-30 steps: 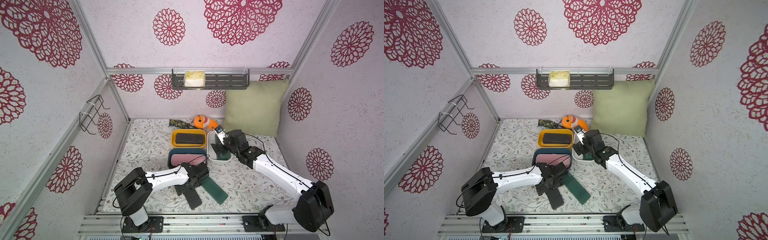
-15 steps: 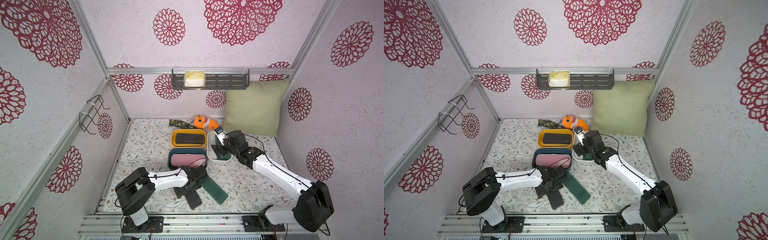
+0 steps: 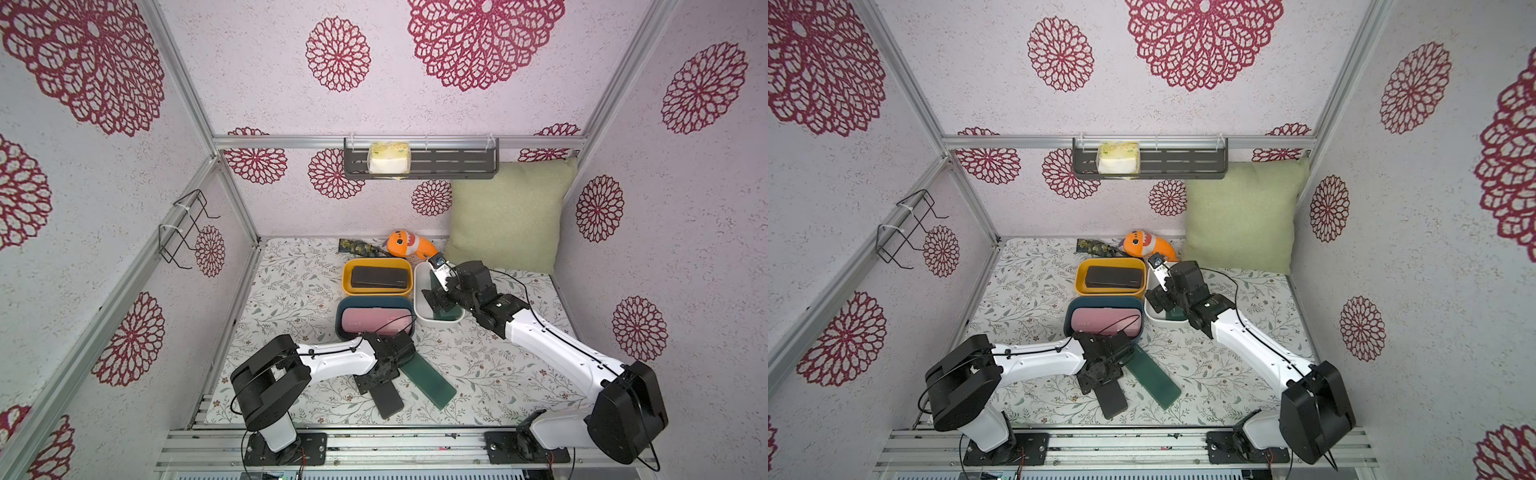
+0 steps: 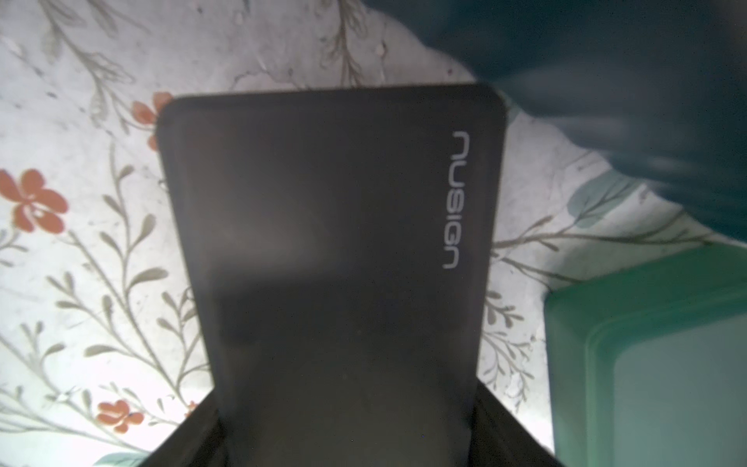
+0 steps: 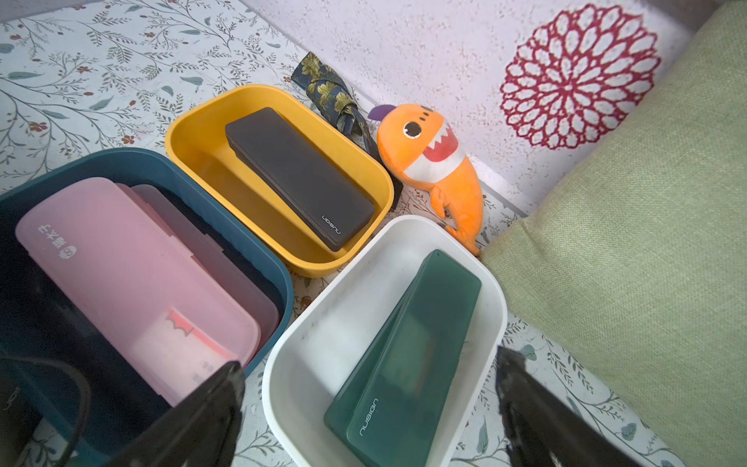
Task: Place the pencil cases by color into the storage box
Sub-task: Pick up the pencil case from the center of the board.
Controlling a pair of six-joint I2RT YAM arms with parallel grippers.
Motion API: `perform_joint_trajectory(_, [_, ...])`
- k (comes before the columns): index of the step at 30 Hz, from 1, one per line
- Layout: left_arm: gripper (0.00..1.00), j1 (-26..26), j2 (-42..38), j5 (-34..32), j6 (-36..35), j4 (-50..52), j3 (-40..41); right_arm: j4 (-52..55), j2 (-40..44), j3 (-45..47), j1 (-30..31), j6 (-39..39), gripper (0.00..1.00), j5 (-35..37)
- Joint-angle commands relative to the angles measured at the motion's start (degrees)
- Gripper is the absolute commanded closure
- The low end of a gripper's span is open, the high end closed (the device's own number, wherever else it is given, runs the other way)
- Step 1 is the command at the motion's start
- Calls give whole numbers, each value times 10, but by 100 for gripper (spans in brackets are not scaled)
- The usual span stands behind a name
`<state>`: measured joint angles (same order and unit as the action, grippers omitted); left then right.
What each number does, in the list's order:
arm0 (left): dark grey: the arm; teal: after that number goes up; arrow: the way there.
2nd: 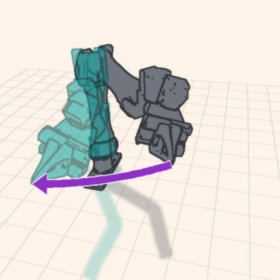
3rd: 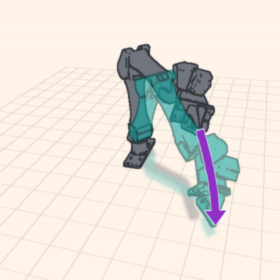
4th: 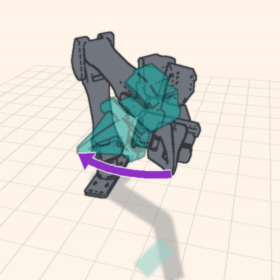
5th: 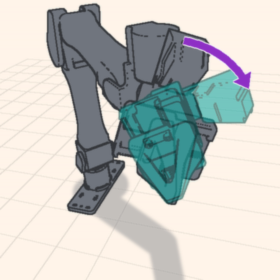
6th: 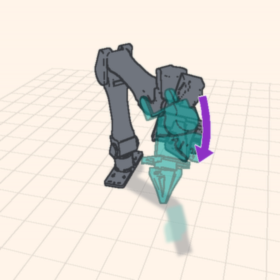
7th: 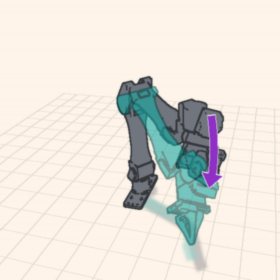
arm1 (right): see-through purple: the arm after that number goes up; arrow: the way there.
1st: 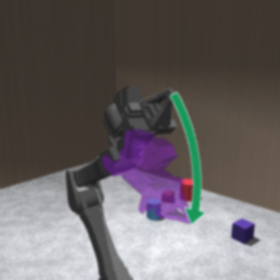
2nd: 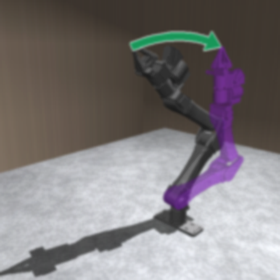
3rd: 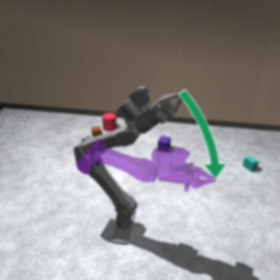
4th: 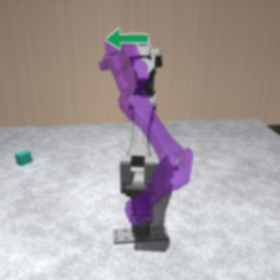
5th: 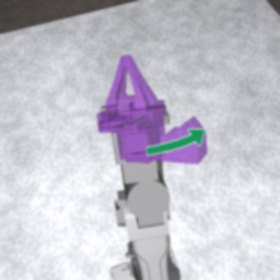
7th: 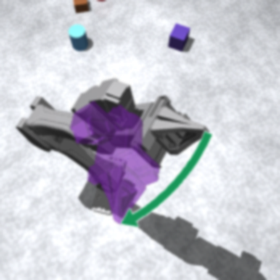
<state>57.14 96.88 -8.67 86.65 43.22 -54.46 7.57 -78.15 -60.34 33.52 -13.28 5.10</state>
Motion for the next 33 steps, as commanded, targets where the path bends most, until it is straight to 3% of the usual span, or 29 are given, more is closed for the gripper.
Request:
perform_joint_trajectory(1, [54,8,7,3,7,-26,18,-9,14,-4,-4,13,1,-7])
perform_joint_trajectory(7, [60,14,-23,-13,18,2,19,-11,17,-5,-4,14,1,-10])
perform_joint_trajectory(22, [61,85,-84,-28,16,151,-36,-12,4,-15,-1,33,1,-14])
perform_joint_trajectory(33, [60,93,-120,-46,-52,218,-124,-2,4,-27,8,37,1,-10])
